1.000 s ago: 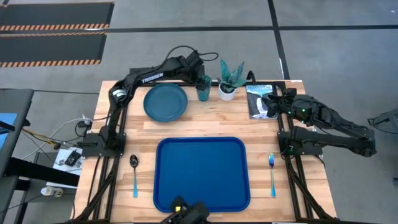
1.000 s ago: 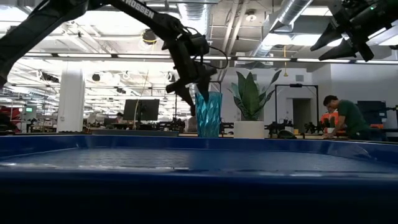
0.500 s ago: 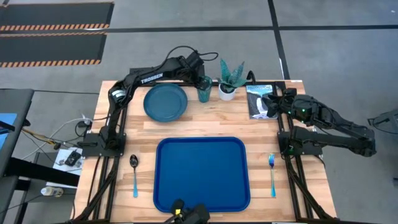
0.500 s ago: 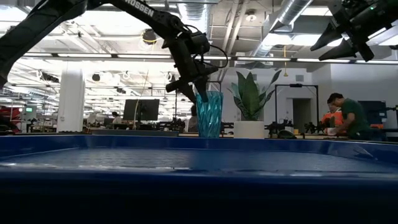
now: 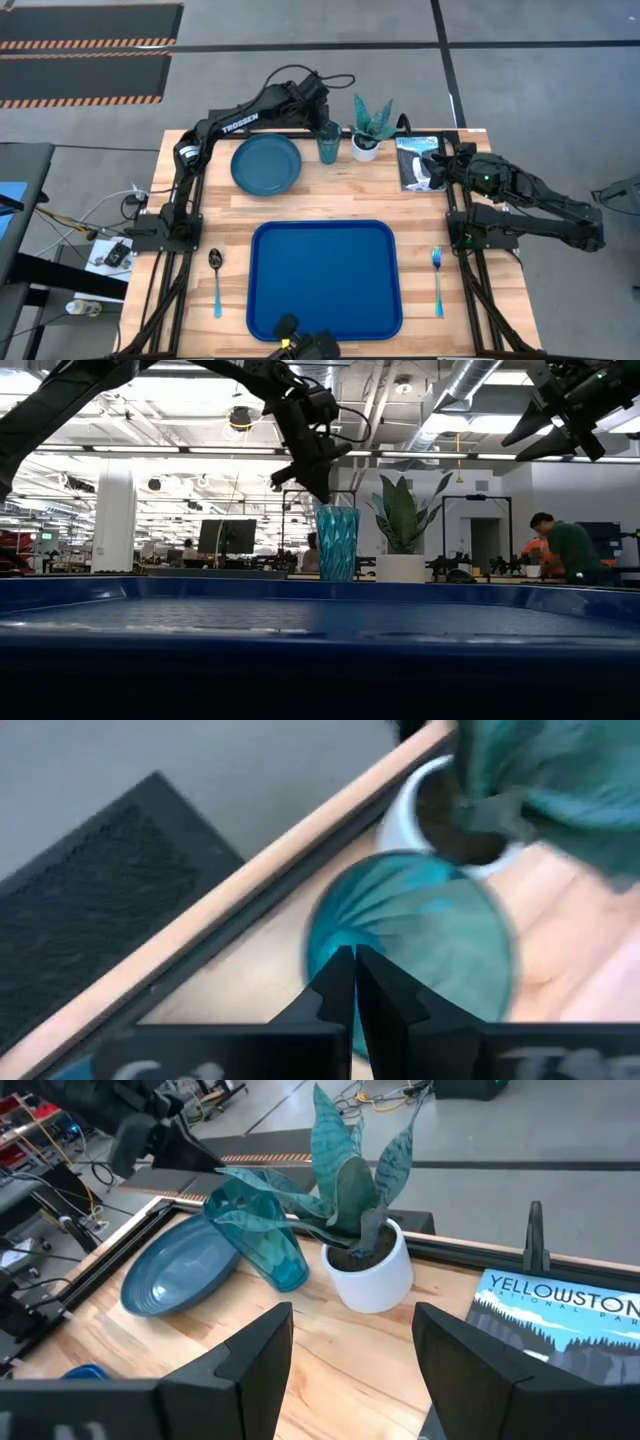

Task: Pick and place plate/cup/fork/spoon on tray
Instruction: Put the blue cup on the top right of the blue tray

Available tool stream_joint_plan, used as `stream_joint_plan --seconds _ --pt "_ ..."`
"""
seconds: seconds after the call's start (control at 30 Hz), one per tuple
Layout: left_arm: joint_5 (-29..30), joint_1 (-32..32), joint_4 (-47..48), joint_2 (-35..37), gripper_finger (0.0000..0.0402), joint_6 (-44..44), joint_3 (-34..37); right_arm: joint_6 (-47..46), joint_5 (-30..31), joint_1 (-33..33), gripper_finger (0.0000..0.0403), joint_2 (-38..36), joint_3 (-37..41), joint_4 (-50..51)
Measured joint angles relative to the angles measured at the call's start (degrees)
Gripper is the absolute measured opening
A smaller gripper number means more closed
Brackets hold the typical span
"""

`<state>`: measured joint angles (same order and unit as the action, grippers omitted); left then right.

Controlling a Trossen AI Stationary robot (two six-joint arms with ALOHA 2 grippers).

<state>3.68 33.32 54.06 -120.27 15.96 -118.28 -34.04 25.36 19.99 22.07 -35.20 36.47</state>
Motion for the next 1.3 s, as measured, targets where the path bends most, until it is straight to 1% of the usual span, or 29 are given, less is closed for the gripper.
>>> stream_joint_plan --seconds 0.1,0.2,0.3,0.47,0.53,0.6,0.7,0.73,0.87,1.0,1.13,1.2,1.3 --pt "4.5 -0.3 -0.2 0.0 0.0009 -3.2 0.0 0.0 0.0 0.0 0.0233 0.0 0.0 0.0" --pt "4.4 -0.9 -0.3 0.5 0.0033 -7.5 0.0 0.0 0.0 0.0 0.0233 0.0 0.0 0.0" --pt "4.1 -1.5 -1.3 1.1 0.0081 -8.0 -0.1 0.0 0.0 0.0 0.0233 0.0 0.0 0.0" --pt "4.8 -1.2 -1.0 0.9 0.0180 -8.2 -0.1 0.0 0.0 0.0 0.0233 0.0 0.0 0.0" --pt "5.3 -0.7 -0.8 0.6 0.0207 -7.9 -0.1 0.0 0.0 0.0 0.0233 0.0 0.0 0.0" --pt "4.1 -0.2 -0.1 0.0 0.0221 -7.9 0.0 0.0 0.0 0.0 0.0233 0.0 0.0 0.0" --pt "-0.2 0.3 0.4 -0.8 0.0219 -7.3 0.0 0.0 0.2 0.0 0.0233 0.0 0.0 0.0" --pt "-0.5 0.3 0.8 -1.0 0.0214 -7.3 0.0 0.0 0.2 0.0 0.0233 0.0 0.0 0.0" --pt "2.5 -0.3 1.5 -1.8 0.0187 -8.1 0.1 0.0 0.2 0.0 0.0233 0.0 0.0 0.0" --pt "1.1 -0.2 0.8 -1.8 0.0142 -9.5 0.1 0.0 0.2 0.0 0.0233 0.0 0.0 0.0" --pt "1.5 -0.1 1.2 -1.8 0.0103 -9.5 0.1 0.0 0.2 0.0 0.0233 0.0 0.0 0.0" --pt "1.3 0.0 1.3 -1.8 0.0094 -9.3 0.1 0.0 0.2 0.0 0.0233 0.0 0.0 0.0" --pt "1.3 -0.1 1.3 -1.8 0.0097 -9.6 0.1 0.0 0.2 0.0 0.0233 0.0 0.0 0.0"
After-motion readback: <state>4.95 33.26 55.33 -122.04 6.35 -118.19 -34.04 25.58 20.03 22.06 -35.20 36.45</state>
